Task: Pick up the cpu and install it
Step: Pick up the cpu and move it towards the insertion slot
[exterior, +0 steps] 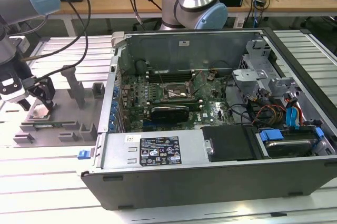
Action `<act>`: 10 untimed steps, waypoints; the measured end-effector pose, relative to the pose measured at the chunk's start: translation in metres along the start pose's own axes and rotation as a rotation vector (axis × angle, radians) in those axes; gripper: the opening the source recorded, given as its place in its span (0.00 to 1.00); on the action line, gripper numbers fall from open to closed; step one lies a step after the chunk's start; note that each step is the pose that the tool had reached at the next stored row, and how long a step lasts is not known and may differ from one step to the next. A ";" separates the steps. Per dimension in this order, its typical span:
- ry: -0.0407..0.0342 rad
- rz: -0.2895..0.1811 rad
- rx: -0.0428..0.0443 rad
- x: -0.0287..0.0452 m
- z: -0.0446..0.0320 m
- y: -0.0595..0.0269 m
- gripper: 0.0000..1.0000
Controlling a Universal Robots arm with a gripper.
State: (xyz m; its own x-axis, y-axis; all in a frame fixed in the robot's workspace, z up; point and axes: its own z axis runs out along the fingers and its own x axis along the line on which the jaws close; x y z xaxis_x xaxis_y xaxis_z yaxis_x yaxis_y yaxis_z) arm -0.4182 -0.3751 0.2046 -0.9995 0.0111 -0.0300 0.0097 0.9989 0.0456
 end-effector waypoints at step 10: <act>0.0001 0.000 0.0001 0.0013 0.0125 0.0018 0.66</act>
State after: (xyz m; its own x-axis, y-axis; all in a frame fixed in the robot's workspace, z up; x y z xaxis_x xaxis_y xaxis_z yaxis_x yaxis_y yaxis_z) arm -0.4191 -0.3727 0.1922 -0.9995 0.0109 -0.0300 0.0095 0.9989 0.0455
